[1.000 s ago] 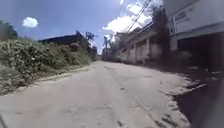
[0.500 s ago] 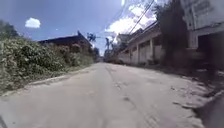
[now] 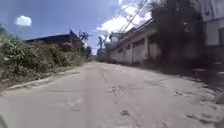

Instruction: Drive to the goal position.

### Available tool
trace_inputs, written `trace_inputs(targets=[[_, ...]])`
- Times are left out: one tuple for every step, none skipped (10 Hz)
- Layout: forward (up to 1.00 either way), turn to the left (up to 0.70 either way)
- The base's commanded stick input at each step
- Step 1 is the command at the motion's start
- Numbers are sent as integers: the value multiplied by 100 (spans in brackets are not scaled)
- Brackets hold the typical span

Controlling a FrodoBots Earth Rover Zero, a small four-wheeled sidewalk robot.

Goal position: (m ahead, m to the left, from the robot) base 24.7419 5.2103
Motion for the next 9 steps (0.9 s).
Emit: trace_inputs(targets=[[85,-34],[85,9],[85,3],[85,0],[85,1],[85,3],[85,6],[85,15],[85,19]])
